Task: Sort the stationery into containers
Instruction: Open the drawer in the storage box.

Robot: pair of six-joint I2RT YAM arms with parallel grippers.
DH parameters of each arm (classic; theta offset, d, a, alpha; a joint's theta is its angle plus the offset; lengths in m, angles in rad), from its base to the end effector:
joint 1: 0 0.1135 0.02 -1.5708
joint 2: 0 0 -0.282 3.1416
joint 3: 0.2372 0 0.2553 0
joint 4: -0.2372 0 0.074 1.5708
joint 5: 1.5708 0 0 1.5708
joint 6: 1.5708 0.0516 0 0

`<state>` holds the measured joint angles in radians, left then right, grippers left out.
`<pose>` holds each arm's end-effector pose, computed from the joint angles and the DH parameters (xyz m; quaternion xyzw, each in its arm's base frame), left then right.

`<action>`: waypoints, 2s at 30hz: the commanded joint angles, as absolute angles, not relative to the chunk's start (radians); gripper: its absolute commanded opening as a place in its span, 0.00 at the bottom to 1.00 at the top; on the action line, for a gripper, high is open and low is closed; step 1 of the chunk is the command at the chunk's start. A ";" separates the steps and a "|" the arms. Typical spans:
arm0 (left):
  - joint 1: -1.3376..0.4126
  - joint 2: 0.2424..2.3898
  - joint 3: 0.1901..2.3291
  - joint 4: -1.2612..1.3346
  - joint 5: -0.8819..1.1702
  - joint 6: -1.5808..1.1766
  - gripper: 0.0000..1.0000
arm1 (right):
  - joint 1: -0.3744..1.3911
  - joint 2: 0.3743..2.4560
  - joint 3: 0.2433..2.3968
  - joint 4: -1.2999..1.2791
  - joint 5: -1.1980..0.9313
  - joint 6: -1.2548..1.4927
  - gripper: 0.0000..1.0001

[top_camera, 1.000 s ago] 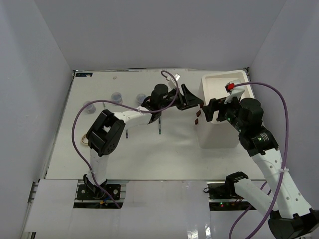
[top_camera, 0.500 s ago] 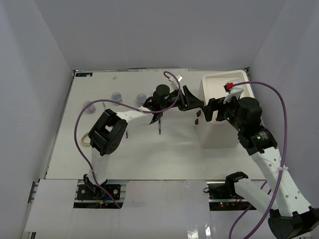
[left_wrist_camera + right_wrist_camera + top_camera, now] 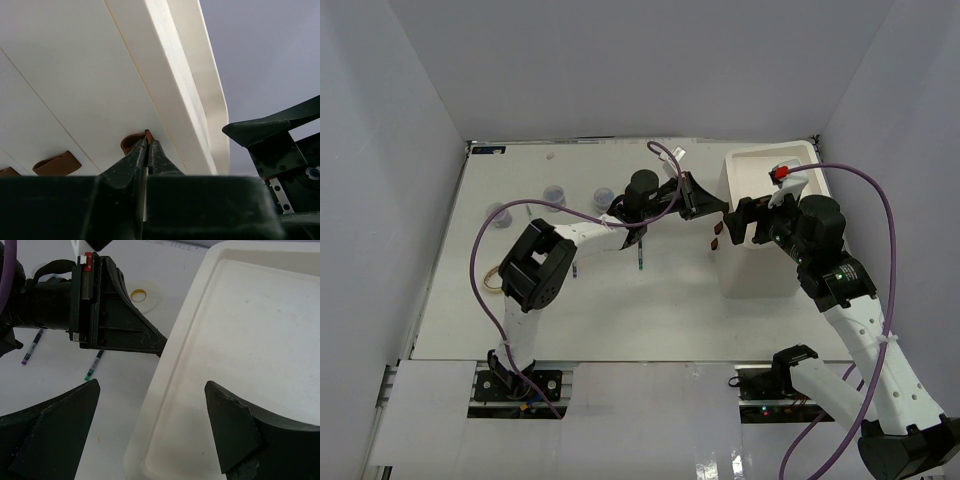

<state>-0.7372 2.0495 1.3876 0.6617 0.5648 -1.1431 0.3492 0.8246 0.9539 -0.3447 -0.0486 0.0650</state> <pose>0.3517 -0.3566 0.2586 0.0561 0.7049 -0.6646 0.2412 0.1773 0.0672 0.3852 -0.1254 0.7688 0.1474 0.6095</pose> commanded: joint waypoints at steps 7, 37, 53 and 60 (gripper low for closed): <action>-0.749 1.974 1.353 0.646 0.571 -1.103 0.00 | 0.354 0.824 0.957 -0.336 -0.005 0.106 0.92; -0.623 1.644 1.167 0.238 0.531 -0.905 0.00 | 0.316 0.874 0.934 -0.385 0.080 0.190 0.91; -0.575 1.600 1.195 0.094 0.503 -0.825 0.66 | 0.316 0.868 0.972 -0.413 0.071 0.155 0.91; -0.508 1.491 1.221 -0.173 0.327 -0.660 0.90 | 0.314 0.822 0.992 -0.414 0.063 0.117 0.90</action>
